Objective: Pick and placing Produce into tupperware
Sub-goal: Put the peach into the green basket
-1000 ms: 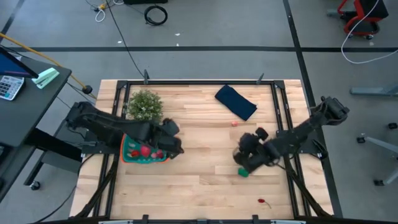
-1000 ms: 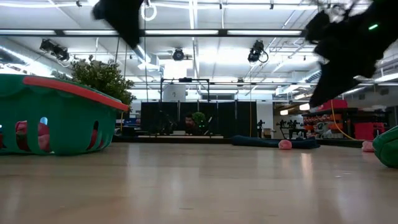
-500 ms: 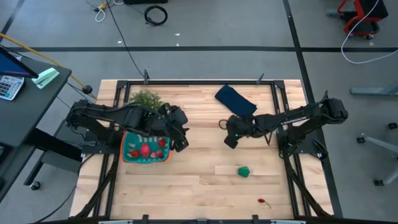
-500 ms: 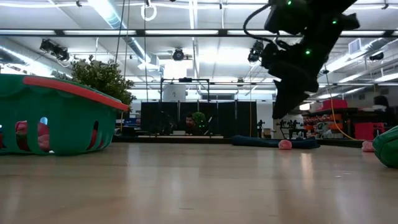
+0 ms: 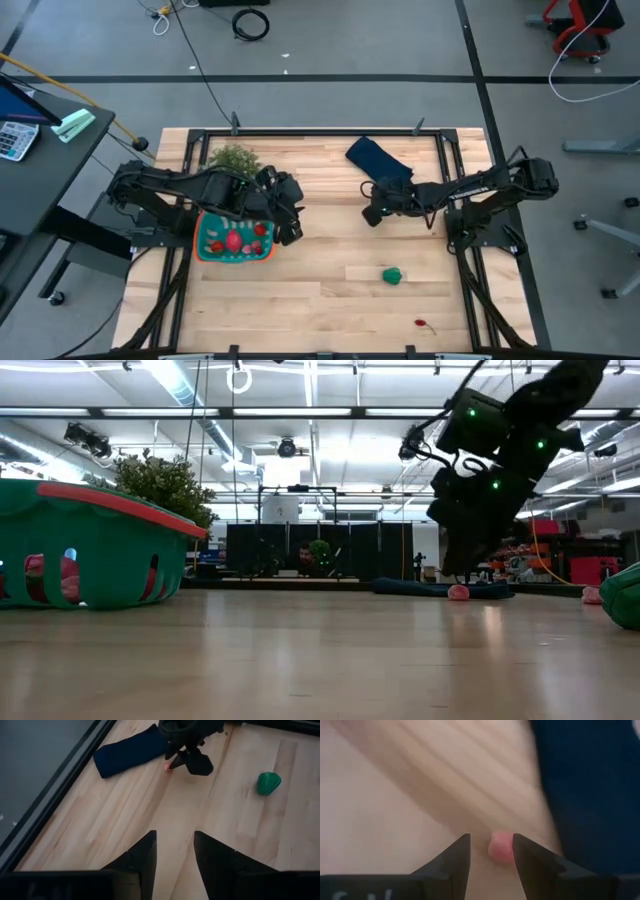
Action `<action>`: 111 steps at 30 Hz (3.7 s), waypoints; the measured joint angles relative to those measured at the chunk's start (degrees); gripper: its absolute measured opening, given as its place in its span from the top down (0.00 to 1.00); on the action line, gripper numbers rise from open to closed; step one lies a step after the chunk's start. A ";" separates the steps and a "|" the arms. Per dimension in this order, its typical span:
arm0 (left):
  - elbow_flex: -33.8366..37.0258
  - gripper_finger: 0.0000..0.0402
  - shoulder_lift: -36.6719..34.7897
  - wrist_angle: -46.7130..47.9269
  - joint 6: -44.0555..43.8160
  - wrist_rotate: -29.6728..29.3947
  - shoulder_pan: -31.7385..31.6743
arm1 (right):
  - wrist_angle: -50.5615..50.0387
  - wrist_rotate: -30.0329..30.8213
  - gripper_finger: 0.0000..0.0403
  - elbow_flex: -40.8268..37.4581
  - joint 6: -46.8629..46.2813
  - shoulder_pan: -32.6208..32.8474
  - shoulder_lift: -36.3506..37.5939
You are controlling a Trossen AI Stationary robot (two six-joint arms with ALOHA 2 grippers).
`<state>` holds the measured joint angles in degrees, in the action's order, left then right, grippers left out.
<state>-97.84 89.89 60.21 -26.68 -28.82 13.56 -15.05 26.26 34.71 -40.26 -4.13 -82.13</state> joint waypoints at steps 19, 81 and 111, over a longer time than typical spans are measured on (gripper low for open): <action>0.00 0.66 0.00 -0.37 0.33 0.00 0.00 | 5.02 1.70 0.49 -6.31 -2.18 -1.13 0.00; -19.56 0.83 -0.39 -6.01 12.37 -0.04 3.89 | 53.06 1.09 0.86 23.65 16.30 17.10 -18.22; -21.05 0.88 -0.37 -1.22 10.78 0.00 4.31 | 33.55 -12.45 0.70 63.24 25.56 10.09 -54.10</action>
<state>-118.89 89.52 58.99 -15.90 -28.82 17.87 18.51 13.82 97.95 -14.71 5.97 -136.23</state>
